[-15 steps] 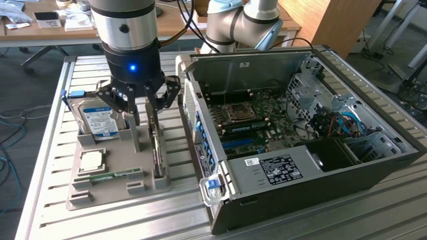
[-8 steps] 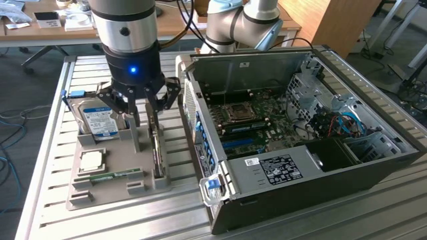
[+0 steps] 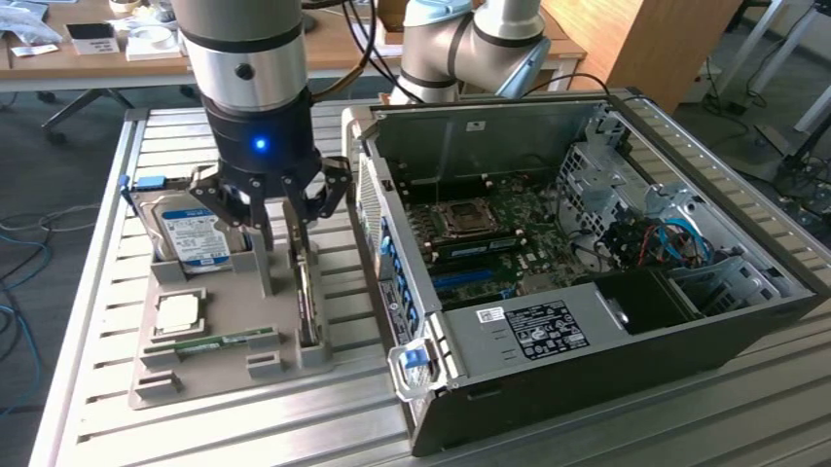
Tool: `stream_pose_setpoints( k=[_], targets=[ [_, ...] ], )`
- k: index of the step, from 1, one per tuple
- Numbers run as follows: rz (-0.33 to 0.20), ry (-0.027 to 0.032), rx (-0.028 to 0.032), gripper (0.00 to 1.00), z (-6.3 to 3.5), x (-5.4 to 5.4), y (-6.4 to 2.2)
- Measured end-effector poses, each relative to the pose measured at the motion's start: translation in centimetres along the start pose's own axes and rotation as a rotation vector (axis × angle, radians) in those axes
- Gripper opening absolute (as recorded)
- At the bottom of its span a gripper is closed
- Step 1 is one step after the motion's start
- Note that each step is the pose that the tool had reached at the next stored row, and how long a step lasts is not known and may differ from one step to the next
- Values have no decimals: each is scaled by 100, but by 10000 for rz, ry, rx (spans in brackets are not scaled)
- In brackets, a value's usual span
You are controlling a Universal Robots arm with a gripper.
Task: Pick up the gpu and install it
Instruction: 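Pick up the gpu and move the gpu toward the slot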
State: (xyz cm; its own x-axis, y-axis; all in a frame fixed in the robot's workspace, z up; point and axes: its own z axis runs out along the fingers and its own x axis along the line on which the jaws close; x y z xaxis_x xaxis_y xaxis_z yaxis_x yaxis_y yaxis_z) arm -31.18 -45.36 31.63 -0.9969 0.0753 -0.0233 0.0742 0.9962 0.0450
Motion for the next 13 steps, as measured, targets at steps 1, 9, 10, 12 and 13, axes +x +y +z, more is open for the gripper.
stream_pose_setpoints(
  k=[1,9,10,12,13],
  targets=[
    [0,0,0,42,13,0,-1],
    [0,1,2,42,68,1,-3],
    [0,1,2,42,68,1,-3],
    [0,1,1,42,69,2,-3],
    [0,0,0,42,69,2,-3]
  ],
)
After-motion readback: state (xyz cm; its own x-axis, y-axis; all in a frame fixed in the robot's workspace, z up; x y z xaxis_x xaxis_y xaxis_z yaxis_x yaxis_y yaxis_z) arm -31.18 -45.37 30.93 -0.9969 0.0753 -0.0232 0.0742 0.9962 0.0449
